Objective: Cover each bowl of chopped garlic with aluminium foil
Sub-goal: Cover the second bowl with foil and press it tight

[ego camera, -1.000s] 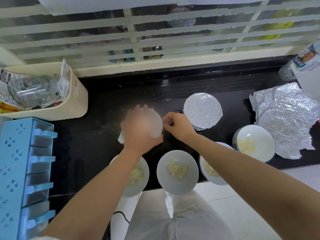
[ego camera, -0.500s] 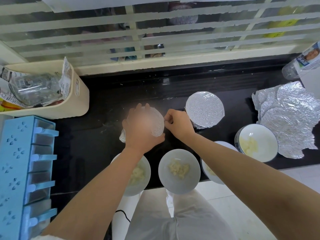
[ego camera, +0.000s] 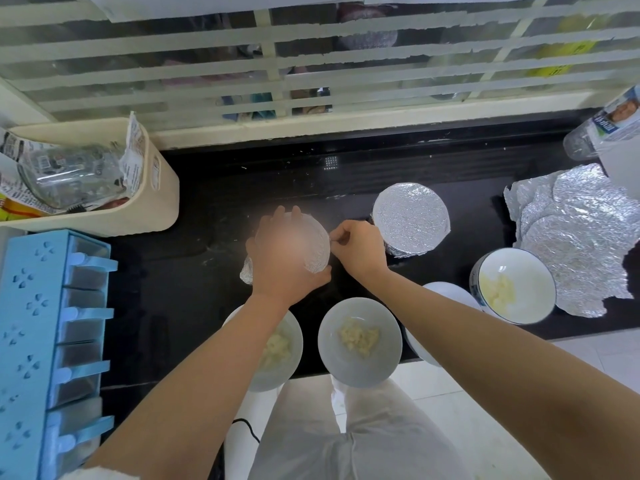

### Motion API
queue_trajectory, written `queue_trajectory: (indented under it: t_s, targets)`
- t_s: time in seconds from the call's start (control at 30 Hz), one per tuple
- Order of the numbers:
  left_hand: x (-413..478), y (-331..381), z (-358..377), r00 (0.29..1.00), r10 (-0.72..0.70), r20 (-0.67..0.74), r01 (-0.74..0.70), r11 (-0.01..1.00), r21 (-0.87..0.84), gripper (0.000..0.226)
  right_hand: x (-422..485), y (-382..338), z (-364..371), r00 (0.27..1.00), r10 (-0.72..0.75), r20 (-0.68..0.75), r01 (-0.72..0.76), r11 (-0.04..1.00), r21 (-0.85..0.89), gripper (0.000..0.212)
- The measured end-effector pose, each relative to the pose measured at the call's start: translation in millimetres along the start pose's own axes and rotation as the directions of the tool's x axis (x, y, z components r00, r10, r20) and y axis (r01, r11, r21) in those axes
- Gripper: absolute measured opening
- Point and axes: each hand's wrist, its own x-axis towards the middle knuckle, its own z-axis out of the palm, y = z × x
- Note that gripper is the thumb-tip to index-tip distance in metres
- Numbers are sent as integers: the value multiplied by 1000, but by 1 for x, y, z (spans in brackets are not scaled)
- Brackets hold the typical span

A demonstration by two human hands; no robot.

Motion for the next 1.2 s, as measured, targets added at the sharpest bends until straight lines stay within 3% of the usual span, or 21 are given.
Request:
queue_trajectory:
  t_s: [0.27,0.6,0.73,0.9,1.03,1.1,1.2]
  targets:
    - [0,0,2,1000,0,-2,0,1000,-4,115,-17,3,-1,993,118,11,-117,963,241,21]
    - [0,-1,1,1000,10,21,-10,1000,-5,116,-14,-3,-9,990,116,80,-133,958,254,14]
    - [2,-2,-2,998,21,58,-21,1000,1,116,-14,-3,-5,982,174,69,-187,942,278,25]
    - [14,-21,-14,961,211,182,-210,977,-22,122,-14,-6,1,968,217,123,-244,926,289,19]
    - [23,-43,-28,886,369,280,-390,921,20,133,-20,-6,0,909,305,286,-405,809,425,34]
    - [23,-48,-32,889,354,292,-375,927,19,137,-21,-8,-3,893,307,330,-433,786,441,29]
    - [16,-39,-33,947,228,228,-227,973,-32,133,-18,-7,-5,886,313,342,-444,785,432,22]
